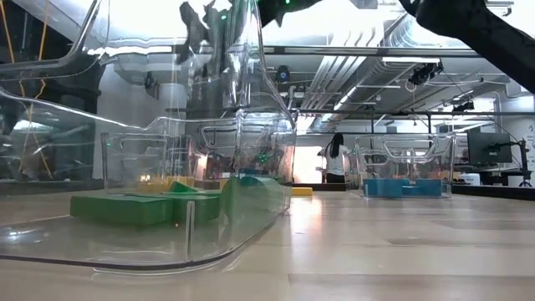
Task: Sort blocks
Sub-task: Put the yellow block into the top left transparent bin
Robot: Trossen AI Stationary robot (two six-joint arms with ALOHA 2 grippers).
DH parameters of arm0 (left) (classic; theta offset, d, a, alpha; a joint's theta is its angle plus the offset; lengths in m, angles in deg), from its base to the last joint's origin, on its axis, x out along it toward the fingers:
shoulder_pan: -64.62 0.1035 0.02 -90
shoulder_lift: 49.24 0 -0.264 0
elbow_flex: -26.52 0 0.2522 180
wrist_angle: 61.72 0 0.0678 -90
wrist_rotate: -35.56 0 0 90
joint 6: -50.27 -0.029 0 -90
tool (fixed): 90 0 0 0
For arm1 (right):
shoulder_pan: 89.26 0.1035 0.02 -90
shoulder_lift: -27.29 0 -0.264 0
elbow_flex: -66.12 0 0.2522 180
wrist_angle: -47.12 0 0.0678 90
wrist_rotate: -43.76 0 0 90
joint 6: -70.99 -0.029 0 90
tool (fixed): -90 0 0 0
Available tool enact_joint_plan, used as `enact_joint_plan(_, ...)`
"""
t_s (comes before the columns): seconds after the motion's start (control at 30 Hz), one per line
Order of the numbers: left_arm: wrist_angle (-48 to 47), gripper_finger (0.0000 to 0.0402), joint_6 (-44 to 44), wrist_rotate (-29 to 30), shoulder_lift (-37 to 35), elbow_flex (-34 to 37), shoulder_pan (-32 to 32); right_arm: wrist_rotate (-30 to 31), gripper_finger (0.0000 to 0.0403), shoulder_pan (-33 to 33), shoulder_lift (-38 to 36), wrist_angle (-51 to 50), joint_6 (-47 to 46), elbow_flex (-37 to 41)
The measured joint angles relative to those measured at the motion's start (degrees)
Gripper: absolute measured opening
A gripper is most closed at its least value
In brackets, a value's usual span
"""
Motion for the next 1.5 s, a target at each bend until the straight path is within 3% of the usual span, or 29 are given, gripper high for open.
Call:
enact_joint_plan(0.13, -0.01, 0.027, -0.2, 0.0, 0.0, 0.0, 0.01, 1.14, 0.023, -1.73, -1.55, -14.21, 0.21, -0.84)
enact_joint_plan(0.3, -0.23, 0.027, -1.16, -0.13, 0.02, 0.0, -0.09, -0.44, 0.0231, -2.4, -1.55, -27.1, -4.58, 7.64)
enact_joint_plan(0.63, -0.14, 0.027, -1.01, -0.13, 0.02, 0.0, -0.07, 0.62, 0.0232, 0.87, -1.51, -9.32, -15.92, 28.51)
enact_joint_plan(0.97, -0.09, 0.027, -0.95, -0.13, 0.02, 0.0, -0.07, 2.83, 0.0232, 0.76, -1.49, 1.3, -15.83, 35.46)
enact_joint_plan(1.23, -0.09, 0.027, -0.07, -0.15, 0.02, 0.0, -0.07, 2.85, 0.023, 0.76, 0.96, 7.18, -11.83, 35.51)
enact_joint_plan(1.37, -0.09, 0.027, 0.06, -0.15, 0.02, 0.0, -0.07, 3.38, 0.019, 0.72, 1.01, 5.39, -12.18, 35.44)
enact_joint_plan(1.5, -0.09, 0.027, 0.04, -0.15, 0.02, 0.0, -0.07, 3.96, 0.0094, 0.68, 0.77, 3.36, -11.28, 35.4)
